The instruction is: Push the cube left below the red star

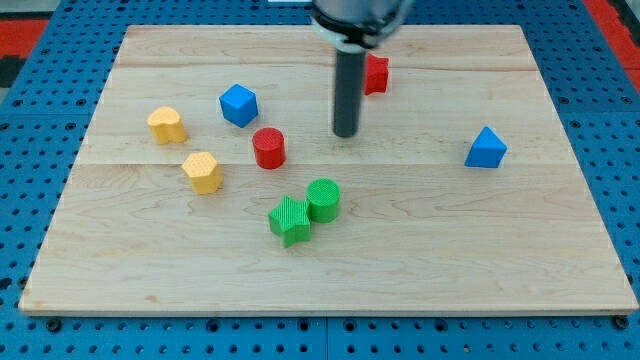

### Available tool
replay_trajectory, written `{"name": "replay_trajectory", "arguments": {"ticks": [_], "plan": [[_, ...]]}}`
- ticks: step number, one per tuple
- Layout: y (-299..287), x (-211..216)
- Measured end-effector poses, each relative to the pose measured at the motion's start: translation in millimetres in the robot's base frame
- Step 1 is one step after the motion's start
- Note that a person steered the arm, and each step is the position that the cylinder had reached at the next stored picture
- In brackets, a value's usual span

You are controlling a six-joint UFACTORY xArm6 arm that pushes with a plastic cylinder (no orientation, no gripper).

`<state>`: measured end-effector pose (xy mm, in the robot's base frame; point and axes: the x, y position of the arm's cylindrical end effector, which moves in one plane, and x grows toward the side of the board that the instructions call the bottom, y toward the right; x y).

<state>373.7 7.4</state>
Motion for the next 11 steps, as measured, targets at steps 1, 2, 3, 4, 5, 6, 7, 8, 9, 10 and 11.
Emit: {"name": "replay_trajectory", "arguments": {"ticks": [1,2,3,4,5,6,7,8,9,10,11], "plan": [[-49.4,-41.1],[-94.0,-81.9],[-156.9,-84.8],[-156.5,-45.5],[-120.3,-38.3],[-77.8,-27.6],[-80.5,-3.4],[-106.9,-3.3],[-91.5,14.0],[-40.4,20.5],[-1.1,24.5]]}}
